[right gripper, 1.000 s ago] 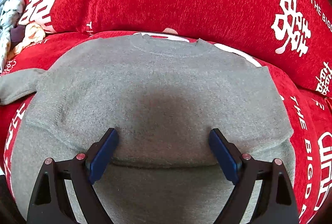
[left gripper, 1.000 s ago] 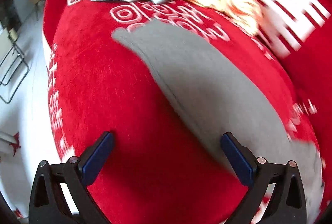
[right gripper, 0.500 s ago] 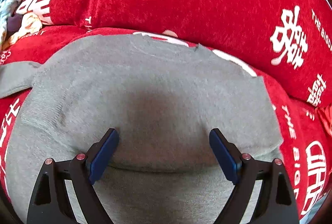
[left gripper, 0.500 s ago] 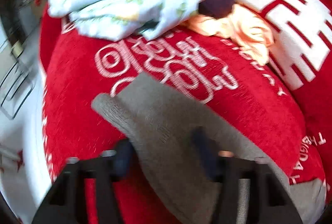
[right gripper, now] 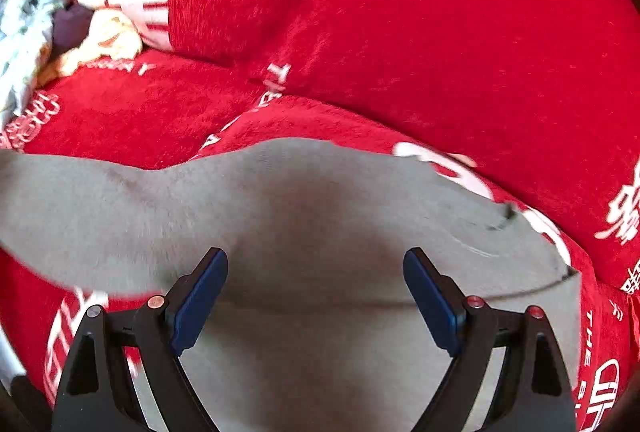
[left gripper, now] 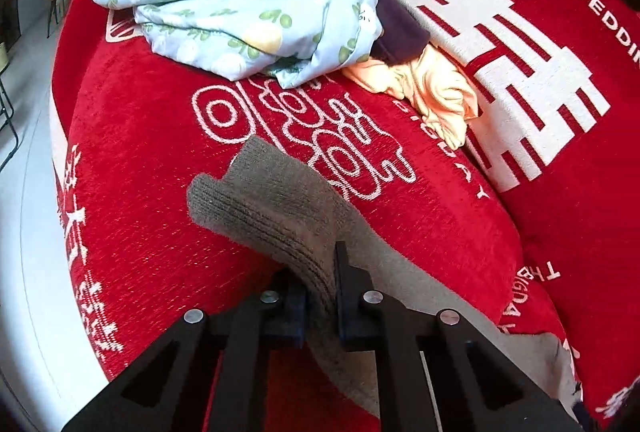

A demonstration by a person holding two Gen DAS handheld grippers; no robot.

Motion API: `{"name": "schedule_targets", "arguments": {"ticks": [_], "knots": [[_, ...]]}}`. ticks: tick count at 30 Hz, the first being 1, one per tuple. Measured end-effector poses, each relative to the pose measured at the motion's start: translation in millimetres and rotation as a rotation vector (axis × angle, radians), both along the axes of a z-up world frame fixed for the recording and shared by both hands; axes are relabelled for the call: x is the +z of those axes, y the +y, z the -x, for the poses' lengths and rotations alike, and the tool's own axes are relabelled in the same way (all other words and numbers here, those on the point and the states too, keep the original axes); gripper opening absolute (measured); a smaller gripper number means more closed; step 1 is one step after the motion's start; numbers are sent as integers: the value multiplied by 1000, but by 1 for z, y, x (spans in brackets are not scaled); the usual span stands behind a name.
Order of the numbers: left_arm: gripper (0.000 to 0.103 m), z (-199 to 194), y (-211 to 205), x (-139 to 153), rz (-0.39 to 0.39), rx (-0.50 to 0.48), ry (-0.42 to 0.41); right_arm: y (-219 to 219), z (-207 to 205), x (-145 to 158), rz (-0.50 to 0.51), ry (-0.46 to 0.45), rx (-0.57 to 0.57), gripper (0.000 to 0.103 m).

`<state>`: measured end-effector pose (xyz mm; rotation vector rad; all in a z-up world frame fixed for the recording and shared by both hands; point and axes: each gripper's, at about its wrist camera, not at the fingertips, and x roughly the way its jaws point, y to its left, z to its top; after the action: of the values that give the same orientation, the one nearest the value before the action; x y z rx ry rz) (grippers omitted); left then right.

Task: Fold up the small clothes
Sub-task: 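Close the left gripper on the ribbed cuff of that sleeve, then carry the cuff with the left gripper across the sweater body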

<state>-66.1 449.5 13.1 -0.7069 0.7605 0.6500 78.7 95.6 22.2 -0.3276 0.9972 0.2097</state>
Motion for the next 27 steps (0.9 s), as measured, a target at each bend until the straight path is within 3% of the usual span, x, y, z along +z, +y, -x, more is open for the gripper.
{"name": "schedule_targets", "arguments": {"ticks": [4, 8, 10, 20, 27], "knots": [[12, 2, 1, -2, -2, -8, 6, 38, -1, -24, 22, 63, 47, 92], [12, 1, -4, 1, -1, -21, 6, 58, 22, -10, -44, 54, 182, 92], [12, 0, -14, 7, -13, -35, 4, 50, 28, 1, -36, 15, 167, 92], [11, -31, -85, 31, -55, -157, 26, -77, 37, 16, -97, 22, -46, 92], [11, -61, -157, 43, -110, -276, 69, -151, 50, 18, -169, 25, -155, 92]]}}
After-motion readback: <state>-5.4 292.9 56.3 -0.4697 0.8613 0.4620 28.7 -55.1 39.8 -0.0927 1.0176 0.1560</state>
